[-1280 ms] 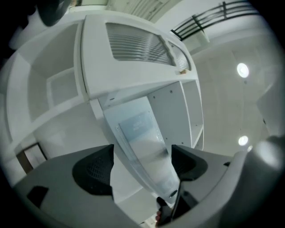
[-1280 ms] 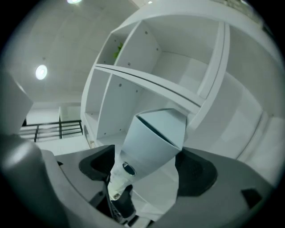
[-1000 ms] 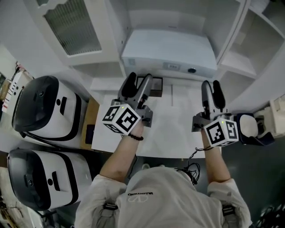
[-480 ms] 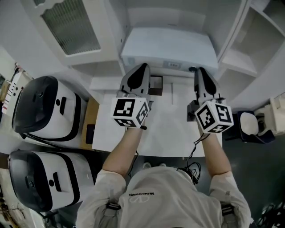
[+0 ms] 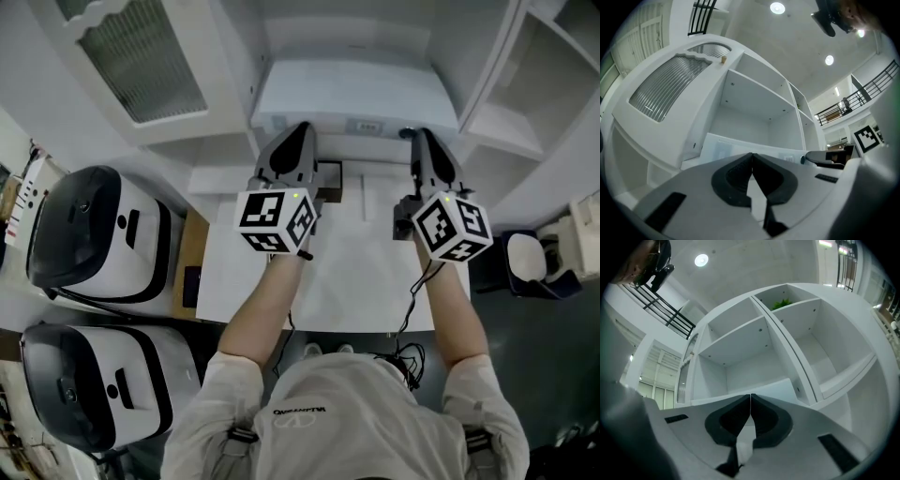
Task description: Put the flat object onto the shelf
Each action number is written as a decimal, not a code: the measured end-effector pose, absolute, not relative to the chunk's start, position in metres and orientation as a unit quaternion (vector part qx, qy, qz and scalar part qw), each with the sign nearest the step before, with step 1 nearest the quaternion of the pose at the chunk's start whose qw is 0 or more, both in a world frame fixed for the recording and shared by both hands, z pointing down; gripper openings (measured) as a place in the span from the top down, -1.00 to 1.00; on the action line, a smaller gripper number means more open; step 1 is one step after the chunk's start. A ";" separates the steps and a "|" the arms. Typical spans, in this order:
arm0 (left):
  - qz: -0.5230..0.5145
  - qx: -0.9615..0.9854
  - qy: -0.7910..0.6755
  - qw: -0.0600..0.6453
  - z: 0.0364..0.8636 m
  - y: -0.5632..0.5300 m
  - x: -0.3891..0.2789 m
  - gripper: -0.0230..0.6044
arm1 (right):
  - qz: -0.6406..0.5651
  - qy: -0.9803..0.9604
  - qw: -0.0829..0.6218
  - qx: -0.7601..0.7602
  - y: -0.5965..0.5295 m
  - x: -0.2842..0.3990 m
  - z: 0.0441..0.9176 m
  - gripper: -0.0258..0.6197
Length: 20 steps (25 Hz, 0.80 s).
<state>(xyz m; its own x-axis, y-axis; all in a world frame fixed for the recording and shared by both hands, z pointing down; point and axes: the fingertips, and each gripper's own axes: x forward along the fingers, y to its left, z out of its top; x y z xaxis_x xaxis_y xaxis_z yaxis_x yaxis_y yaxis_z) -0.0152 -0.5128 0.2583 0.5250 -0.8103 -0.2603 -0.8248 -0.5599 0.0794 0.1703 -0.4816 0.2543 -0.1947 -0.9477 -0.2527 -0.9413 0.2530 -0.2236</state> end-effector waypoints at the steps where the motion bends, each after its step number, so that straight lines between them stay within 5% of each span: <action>1: 0.135 -0.873 0.468 0.025 0.258 -0.516 -0.014 0.91 | -0.010 0.772 0.170 -0.613 -0.485 0.171 0.254 0.88; 20: 0.135 -0.871 0.473 0.012 0.258 -0.552 -0.007 0.91 | -0.038 0.770 0.184 -0.610 -0.526 0.181 0.255 0.89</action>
<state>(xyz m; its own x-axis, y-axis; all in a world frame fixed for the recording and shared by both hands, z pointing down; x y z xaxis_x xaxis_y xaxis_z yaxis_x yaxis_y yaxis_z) -0.0065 -0.5516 0.2582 0.5165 -0.8199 -0.2470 -0.8263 -0.5529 0.1075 0.1814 -0.5258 0.2551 -0.1878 -0.9531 -0.2372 -0.9250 0.2528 -0.2835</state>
